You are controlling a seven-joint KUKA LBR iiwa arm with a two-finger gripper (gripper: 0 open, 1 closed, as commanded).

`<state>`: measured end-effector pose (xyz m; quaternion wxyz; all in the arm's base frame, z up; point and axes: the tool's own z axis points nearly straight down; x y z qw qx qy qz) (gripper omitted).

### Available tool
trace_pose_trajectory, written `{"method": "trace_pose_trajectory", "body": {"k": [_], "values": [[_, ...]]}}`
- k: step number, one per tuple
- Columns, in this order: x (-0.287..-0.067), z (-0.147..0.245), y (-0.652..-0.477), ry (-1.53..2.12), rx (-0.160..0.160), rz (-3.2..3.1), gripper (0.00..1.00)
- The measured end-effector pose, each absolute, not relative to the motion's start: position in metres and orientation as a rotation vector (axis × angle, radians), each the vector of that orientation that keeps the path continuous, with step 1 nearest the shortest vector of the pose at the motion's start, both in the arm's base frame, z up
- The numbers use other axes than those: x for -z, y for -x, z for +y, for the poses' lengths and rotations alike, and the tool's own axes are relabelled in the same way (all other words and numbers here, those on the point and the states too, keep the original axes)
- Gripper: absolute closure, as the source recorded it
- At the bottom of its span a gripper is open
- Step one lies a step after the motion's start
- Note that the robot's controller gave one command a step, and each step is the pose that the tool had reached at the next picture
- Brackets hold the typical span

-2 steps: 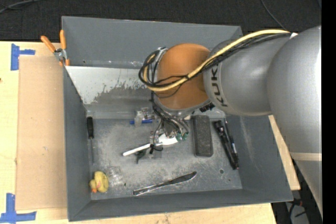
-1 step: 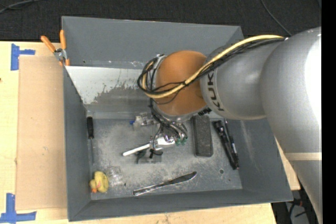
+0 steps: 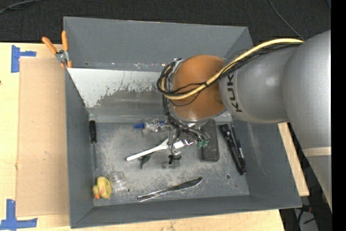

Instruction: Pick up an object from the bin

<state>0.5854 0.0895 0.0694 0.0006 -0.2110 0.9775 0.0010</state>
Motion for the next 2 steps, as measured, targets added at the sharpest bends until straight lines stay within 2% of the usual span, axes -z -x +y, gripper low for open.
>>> {"method": "trace_pose_trajectory", "body": {"k": [1, 2], "values": [[-0.0744, 0.1154, -0.5807, 0.465, -0.005, 3.113, 1.00], [-0.0744, 0.1150, -0.5807, 0.463, -0.005, 3.114, 1.00]]}}
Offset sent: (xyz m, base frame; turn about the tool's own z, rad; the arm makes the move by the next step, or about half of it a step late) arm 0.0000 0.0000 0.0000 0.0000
